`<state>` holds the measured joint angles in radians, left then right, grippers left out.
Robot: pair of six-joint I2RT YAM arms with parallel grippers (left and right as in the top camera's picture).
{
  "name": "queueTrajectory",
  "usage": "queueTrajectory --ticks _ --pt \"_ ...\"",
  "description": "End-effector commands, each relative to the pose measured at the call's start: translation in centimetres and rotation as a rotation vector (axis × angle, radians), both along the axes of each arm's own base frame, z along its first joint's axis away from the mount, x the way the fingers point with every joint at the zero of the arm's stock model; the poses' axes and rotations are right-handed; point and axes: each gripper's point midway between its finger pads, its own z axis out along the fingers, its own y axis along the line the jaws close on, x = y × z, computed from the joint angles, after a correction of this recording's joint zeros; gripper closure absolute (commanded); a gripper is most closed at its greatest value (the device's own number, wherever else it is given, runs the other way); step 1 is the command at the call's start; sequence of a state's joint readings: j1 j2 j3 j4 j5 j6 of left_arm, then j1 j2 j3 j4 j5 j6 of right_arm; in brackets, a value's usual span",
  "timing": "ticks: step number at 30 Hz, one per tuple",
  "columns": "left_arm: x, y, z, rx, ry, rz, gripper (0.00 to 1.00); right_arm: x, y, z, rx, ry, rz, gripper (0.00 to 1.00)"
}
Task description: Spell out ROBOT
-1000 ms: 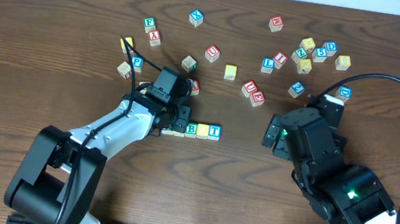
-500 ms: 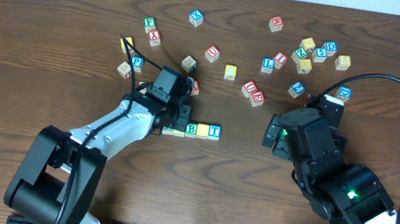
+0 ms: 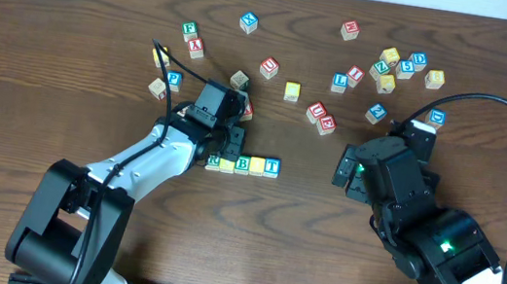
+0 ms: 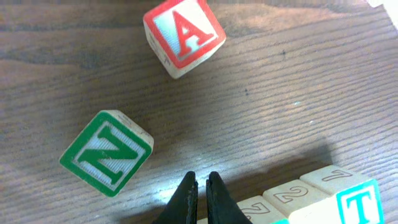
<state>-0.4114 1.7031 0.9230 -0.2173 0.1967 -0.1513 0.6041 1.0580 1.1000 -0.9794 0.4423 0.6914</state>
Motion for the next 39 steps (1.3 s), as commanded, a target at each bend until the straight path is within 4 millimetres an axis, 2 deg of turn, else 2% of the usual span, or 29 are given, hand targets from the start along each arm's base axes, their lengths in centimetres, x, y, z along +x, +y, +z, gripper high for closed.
queueTrajectory --ticks 1,34,39 --pt "1.4 -0.5 1.4 -0.005 -0.048 -0.015 0.93 0.1 -0.6 0.1 -0.021 -0.008 -0.01 0.01" --pt "1.5 -0.5 2.6 -0.017 -0.074 -0.015 0.93 0.1 -0.6 0.1 -0.021 -0.008 -0.01 0.01" --pt "1.3 -0.5 3.5 -0.022 -0.086 -0.015 0.93 0.1 -0.6 0.1 -0.021 -0.008 -0.01 0.01"
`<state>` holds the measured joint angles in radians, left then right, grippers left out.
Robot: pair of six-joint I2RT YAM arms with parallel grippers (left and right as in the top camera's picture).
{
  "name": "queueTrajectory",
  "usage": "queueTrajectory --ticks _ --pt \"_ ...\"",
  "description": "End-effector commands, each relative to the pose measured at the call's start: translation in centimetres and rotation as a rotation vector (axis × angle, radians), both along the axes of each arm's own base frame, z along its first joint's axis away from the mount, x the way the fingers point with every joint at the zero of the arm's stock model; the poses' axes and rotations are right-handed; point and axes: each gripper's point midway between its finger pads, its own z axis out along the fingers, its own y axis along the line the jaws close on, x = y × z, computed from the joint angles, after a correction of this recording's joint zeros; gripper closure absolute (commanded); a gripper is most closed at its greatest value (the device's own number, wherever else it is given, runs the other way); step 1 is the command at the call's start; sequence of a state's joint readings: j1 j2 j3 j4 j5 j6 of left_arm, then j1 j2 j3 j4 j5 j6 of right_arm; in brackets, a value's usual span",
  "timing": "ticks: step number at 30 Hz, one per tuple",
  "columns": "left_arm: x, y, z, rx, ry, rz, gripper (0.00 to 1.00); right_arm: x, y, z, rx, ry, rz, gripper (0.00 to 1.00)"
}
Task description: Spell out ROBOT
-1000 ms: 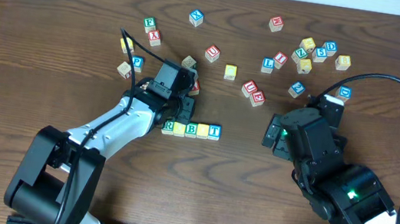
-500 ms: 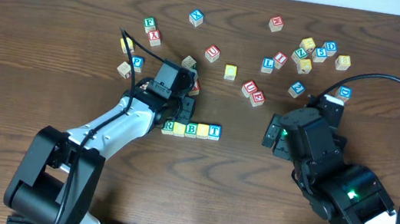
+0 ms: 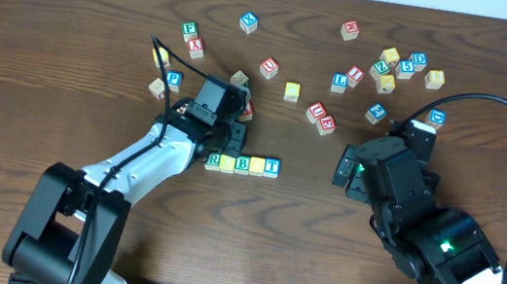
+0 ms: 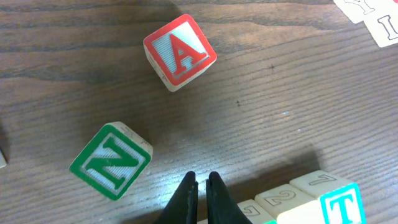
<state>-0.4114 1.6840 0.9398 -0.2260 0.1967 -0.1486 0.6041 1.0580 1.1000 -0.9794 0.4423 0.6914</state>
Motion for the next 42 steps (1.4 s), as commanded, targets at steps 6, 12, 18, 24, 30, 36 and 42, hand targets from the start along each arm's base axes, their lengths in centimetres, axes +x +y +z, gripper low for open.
queueTrajectory --ticks 6,12,18,24,30,36,42 --pt "0.5 -0.1 3.4 -0.016 -0.071 -0.012 0.93 0.1 -0.6 0.1 -0.021 -0.008 -0.01 0.01" --pt "0.6 -0.5 3.5 -0.027 -0.079 -0.03 0.93 0.1 -0.6 0.1 -0.021 -0.008 -0.01 0.01" --pt "-0.5 -2.0 3.4 -0.022 -0.072 -0.1 0.93 0.1 -0.6 0.1 -0.021 -0.008 -0.01 0.01" --pt "-2.0 -4.4 3.3 -0.01 -0.079 -0.173 0.93 0.1 -0.6 0.1 -0.021 -0.008 -0.01 0.01" --pt "-2.1 -4.7 3.2 0.002 -0.077 -0.144 0.93 0.1 -0.6 0.1 -0.021 -0.008 -0.01 0.01" --pt "-2.1 -4.7 3.2 0.0 -0.071 -0.139 0.93 0.1 -0.6 0.1 -0.021 -0.008 -0.01 0.01" --pt "-2.3 -4.6 4.2 -0.006 -0.084 -0.139 0.93 0.1 -0.6 0.1 -0.021 -0.008 -0.01 0.01"
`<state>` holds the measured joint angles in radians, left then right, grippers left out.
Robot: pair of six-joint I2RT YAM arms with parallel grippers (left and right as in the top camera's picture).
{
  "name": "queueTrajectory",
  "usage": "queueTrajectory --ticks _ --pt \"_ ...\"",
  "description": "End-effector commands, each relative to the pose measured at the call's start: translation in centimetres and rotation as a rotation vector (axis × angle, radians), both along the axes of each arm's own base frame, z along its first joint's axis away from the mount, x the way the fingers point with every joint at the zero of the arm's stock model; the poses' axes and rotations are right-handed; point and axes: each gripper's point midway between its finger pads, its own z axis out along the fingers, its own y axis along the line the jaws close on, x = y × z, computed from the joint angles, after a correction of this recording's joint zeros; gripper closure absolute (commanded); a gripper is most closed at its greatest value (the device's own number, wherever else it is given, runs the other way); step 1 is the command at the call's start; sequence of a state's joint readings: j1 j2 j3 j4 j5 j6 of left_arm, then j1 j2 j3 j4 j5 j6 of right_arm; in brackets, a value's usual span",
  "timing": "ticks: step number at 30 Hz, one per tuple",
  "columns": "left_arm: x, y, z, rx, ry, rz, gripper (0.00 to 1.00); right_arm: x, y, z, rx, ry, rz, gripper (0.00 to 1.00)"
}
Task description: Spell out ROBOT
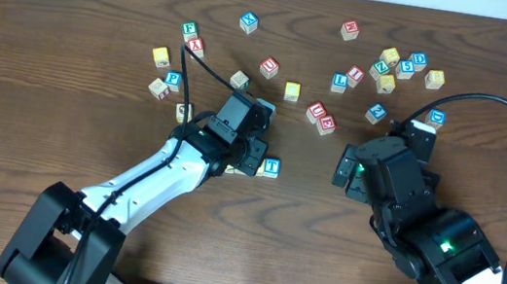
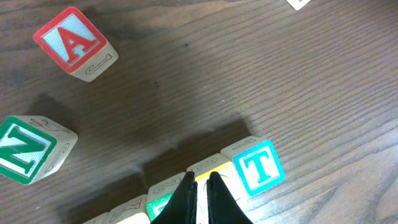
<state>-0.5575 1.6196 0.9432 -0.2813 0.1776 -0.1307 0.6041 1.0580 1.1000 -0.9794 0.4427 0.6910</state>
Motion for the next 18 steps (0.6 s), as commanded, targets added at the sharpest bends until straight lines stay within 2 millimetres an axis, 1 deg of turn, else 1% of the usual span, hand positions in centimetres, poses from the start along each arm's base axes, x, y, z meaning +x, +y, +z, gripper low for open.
queueTrajectory --ticks 1,5,6,8,9,11,14,15,17,18 --pt "1.1 -0.3 2.8 -0.031 -0.067 0.013 0.92 0.1 -0.5 0.1 -0.021 -0.008 -0.01 0.01" --pt "1.0 -0.3 5.4 -0.065 -0.12 0.013 0.92 0.1 -0.5 0.1 -0.021 -0.008 -0.01 0.01" --pt "0.9 -0.2 6.1 -0.074 -0.135 0.013 0.91 0.1 -0.5 0.1 -0.021 -0.008 -0.01 0.01" --pt "0.6 0.0 7.9 -0.095 -0.169 0.013 0.84 0.1 -0.5 0.1 -0.021 -0.008 -0.01 0.01" --pt "0.1 0.3 9.7 -0.114 -0.198 0.014 0.73 0.1 -0.5 0.1 -0.021 -0.008 -0.01 0.01" --pt "-0.7 0.8 11.4 -0.128 -0.225 0.015 0.63 0.1 -0.5 0.1 -0.021 -0.008 -0.01 0.01" --pt "-1.4 2.4 13.2 -0.108 -0.27 0.049 0.37 0.1 -0.5 0.1 -0.021 -0.008 -0.01 0.01" --pt "-1.8 3.4 14.0 -0.086 -0.292 0.073 0.21 0.1 -0.5 0.1 -0.021 -0.008 -0.01 0.01" --pt "-2.4 4.6 14.7 -0.06 -0.312 0.099 0.02 0.1 -0.5 0.1 -0.021 -0.008 -0.01 0.01" --pt "-2.7 5.0 15.0 -0.054 -0.319 0.107 0.02 0.1 -0.5 0.1 -0.021 -0.008 -0.01 0.01"
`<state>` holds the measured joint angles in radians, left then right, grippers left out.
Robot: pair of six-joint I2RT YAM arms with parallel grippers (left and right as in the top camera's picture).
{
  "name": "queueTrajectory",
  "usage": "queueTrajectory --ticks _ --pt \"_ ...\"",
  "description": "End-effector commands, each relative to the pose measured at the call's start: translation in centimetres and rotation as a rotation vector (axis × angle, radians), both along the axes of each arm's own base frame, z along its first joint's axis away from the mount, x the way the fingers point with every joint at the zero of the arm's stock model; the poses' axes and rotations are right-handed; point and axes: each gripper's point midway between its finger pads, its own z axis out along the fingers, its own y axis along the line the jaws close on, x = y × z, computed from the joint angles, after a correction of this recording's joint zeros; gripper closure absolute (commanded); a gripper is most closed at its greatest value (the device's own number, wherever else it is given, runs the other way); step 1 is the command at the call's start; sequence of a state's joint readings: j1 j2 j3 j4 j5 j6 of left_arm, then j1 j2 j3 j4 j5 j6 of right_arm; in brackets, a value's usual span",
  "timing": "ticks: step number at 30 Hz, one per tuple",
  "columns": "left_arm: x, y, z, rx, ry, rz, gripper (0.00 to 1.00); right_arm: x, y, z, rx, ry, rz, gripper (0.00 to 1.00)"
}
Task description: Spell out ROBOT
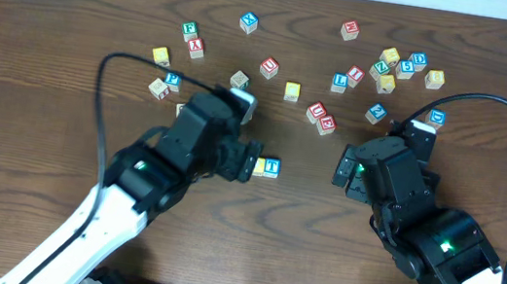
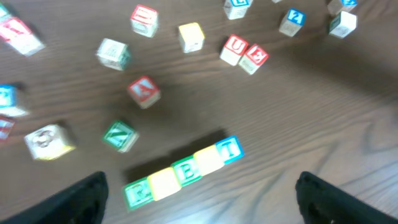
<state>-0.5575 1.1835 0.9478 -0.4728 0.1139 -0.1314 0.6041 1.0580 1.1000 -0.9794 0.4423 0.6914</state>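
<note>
A row of letter blocks (image 2: 186, 171) lies on the wooden table and reads green R (image 2: 137, 193), plain yellow (image 2: 163, 182), green B, plain yellow (image 2: 209, 160), blue T (image 2: 231, 149). High above it my left gripper (image 2: 200, 186) is open wide, with its dark fingers (image 2: 84, 196) at both lower corners of the wrist view. Overhead, the left gripper (image 1: 244, 153) covers the row's left part, leaving only a yellow block (image 1: 258, 166) and the T (image 1: 272, 167) showing. My right gripper (image 1: 343, 169) rests to the right of the row, its jaws unclear.
Loose blocks lie behind the row: green N (image 2: 119, 135), red A (image 2: 144, 90), red U (image 2: 235, 50) and E (image 2: 254, 57), a yellow one (image 2: 191, 36). Several more cluster at the back right (image 1: 396, 65) and back left (image 1: 172, 77). The right arm's cable loops over the table.
My left gripper was shut and low over the yellow block beside the T. Now it is open wide and much higher, and the arm is pulled back toward the front left. The row is unchanged.
My left gripper was shut with its tips low at the row's left part, near the N and A blocks, and stayed so. Then it was further right, over the yellow block beside the T. Now it is raised and open, with the row still R, yellow, B, yellow, T.
</note>
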Motion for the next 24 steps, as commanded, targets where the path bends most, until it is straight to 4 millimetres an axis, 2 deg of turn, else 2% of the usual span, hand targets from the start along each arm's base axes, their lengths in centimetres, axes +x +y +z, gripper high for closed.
queueTrajectory --ticks 1,5,9,24 --pt "-0.3 2.4 3.0 0.03 -0.083 0.08 0.01 0.1 -0.6 0.1 -0.021 -0.008 -0.01 0.01" --pt "-1.2 3.0 3.6 0.028 -0.086 0.08 0.01 0.1 -0.6 0.1 -0.021 -0.008 -0.01 0.01" --pt "-1.6 3.2 3.2 0.04 -0.068 0.079 0.01 0.1 -0.6 0.1 -0.021 -0.008 -0.01 0.01" --pt "-1.6 3.2 3.1 0.041 -0.066 0.079 0.01 0.1 -0.6 0.1 -0.021 -0.008 -0.01 0.01"
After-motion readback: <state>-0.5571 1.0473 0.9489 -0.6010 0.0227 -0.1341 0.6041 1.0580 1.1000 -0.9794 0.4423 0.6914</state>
